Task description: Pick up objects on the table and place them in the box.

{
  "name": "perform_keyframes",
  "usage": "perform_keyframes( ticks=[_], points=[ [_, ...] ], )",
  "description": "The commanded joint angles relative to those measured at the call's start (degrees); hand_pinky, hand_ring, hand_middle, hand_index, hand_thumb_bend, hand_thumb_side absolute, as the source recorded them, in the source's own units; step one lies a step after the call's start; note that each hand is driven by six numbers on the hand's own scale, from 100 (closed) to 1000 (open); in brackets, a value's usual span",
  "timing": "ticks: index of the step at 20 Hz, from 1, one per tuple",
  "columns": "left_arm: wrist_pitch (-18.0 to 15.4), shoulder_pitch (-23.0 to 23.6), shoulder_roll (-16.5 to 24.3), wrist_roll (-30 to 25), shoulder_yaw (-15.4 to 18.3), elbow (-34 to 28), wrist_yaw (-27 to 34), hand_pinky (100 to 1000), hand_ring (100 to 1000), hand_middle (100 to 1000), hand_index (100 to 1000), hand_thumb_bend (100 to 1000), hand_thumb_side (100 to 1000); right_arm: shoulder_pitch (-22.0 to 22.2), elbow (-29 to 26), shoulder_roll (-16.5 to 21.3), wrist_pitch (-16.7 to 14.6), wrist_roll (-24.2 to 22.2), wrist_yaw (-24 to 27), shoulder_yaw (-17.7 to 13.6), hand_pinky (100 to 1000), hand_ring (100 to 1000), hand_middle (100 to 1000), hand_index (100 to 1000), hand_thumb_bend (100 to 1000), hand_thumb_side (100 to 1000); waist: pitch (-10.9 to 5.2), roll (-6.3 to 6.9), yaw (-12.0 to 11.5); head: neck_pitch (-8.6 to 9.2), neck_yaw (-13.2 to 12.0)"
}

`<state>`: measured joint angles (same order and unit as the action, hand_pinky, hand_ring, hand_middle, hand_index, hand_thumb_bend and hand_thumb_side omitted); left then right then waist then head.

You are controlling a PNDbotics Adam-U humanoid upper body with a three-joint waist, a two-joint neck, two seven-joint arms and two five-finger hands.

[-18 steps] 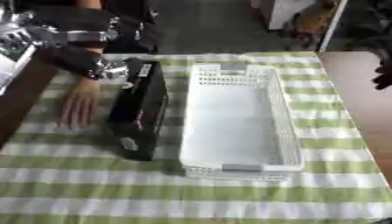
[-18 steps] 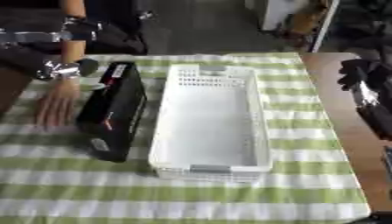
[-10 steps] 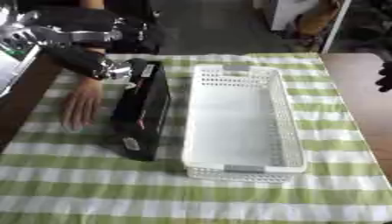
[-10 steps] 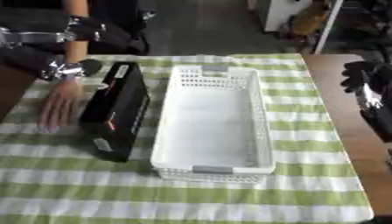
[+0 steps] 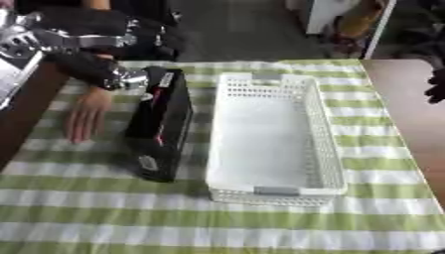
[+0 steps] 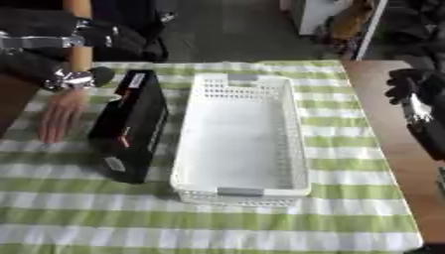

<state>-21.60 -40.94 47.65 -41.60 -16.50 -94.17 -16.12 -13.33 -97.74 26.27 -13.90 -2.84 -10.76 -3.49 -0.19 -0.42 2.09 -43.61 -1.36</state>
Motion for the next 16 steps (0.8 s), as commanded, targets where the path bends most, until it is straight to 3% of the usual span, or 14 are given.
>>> perform_keyframes(
  ticks=[1,6,7,8,9,11,16],
  points=[
    [-5.1,-0.6,2.0,-5.3,1.0,-0.5,-0.1,987,966,1000,1000,620,1000,-0.3,-1.3,1.3,-0.1,-0.3,-0.1,-0.6,511,557,590,727,240,786,-0.63,0.08,0.1,-0.40,1.3],
    [-5.5,-0.5,2.3,-5.1,1.1,-1.0,-1.1,987,967,997,1000,654,1000,-0.3,-1.3,1.3,-0.1,-0.4,-0.1,-0.7,511,556,588,726,236,778,-0.57,0.06,0.1,-0.50,1.6],
    [-5.9,-0.6,2.6,-5.0,1.2,-1.5,-1.9,993,973,986,1000,721,922,-0.3,-1.2,1.3,-0.2,-0.5,-0.1,-0.7,510,556,588,726,241,785,-0.57,0.07,0.1,-0.51,1.6],
    [-6.5,-0.6,2.9,-4.9,1.4,-2.2,-3.3,993,973,986,1000,721,922,-0.2,-1.2,1.3,-0.2,-0.5,-0.1,-0.7,510,556,588,726,241,785,-0.56,0.07,0.1,-0.51,1.7],
    [-7.7,-0.8,3.6,-4.5,1.8,-3.4,-6.0,991,978,976,1000,893,752,-0.2,-1.2,1.4,-0.2,-0.5,-0.1,-0.7,510,556,588,726,241,784,-0.57,0.09,0.0,-0.51,1.8],
    [-10.3,-0.6,5.0,-2.4,2.2,-6.3,-12.7,987,983,972,1000,980,655,-0.2,-1.0,1.5,-0.2,-0.6,-0.1,-0.8,510,556,588,726,241,783,-0.57,0.16,0.0,-0.51,1.9],
    [-15.0,1.8,9.6,6.8,2.6,-12.7,-25.9,985,988,960,1000,989,667,0.0,-0.8,1.8,-0.2,-0.6,-0.2,-0.9,510,556,588,726,241,782,-0.54,0.43,-0.2,-0.51,2.3]
  ],
)
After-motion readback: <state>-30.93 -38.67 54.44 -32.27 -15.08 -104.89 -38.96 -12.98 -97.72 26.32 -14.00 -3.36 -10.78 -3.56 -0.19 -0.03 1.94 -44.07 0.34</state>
